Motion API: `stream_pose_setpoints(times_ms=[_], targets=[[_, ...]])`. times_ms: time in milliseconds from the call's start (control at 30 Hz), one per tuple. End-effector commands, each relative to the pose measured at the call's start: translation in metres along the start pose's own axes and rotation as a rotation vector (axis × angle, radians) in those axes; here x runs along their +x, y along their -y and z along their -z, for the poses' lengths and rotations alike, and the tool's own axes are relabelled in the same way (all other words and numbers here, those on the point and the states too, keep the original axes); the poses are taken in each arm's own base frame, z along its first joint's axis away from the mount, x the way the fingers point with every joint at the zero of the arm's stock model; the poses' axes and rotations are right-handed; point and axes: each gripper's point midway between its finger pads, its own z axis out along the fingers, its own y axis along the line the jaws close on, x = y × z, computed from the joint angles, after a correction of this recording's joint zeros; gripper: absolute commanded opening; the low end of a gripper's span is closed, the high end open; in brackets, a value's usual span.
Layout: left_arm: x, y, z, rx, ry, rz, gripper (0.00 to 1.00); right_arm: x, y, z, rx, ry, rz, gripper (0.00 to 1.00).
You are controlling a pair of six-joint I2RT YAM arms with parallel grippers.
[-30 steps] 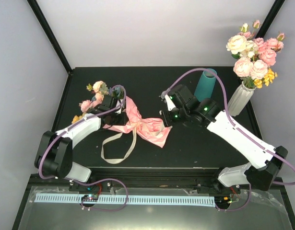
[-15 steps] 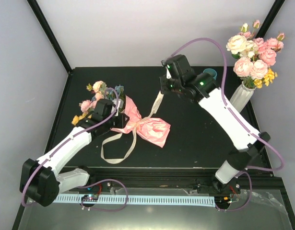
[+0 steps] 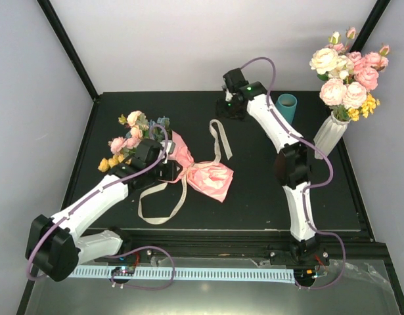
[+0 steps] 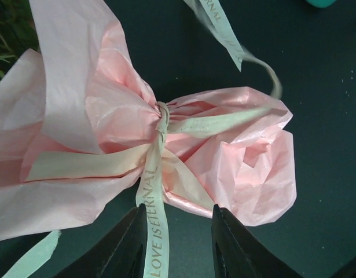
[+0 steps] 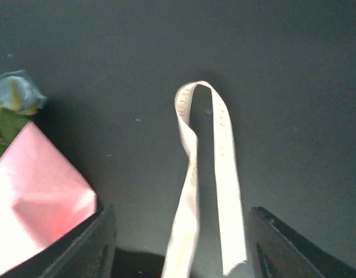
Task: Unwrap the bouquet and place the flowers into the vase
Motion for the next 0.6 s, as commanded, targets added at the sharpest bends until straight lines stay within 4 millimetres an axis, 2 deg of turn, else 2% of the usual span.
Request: stream_pose_setpoints(times_ms=[0, 100, 167, 300, 367, 467, 567], targets=[[0.009, 0.006, -0.008, 0.004, -0.05, 0.007, 0.34, -0.006, -0.001, 0.037, -0.115, -0.004, -0.03, 0.69], [0.018, 0.007, -0.019, -0.004, -0.094, 0.025, 0.34, 0.014, -0.01, 0.056, -0.179, -0.026, 0.001, 0.73], [0.027, 0.011, -0.021, -0.005, -0.135, 0.043, 0.36, 0.036, -0.01, 0.065, -0.193, -0.046, 0.013, 0.73], [0.047, 0.014, -0.01, -0.037, -0.178, 0.022, 0.49, 0.083, -0.019, 0.083, -0.273, -0.055, 0.021, 0.73], [0.055, 0.009, -0.004, -0.058, -0.18, 0.025, 0.51, 0.101, -0.025, 0.087, -0.335, -0.061, -0.013, 0.72], [0.067, 0.0, 0.001, -0.092, -0.193, 0.039, 0.51, 0.116, -0.046, 0.092, -0.468, -0.064, -0.035, 0.69], [0.08, -0.006, -0.005, -0.111, -0.222, 0.045, 0.51, 0.122, -0.07, 0.095, -0.559, -0.084, -0.01, 0.67]])
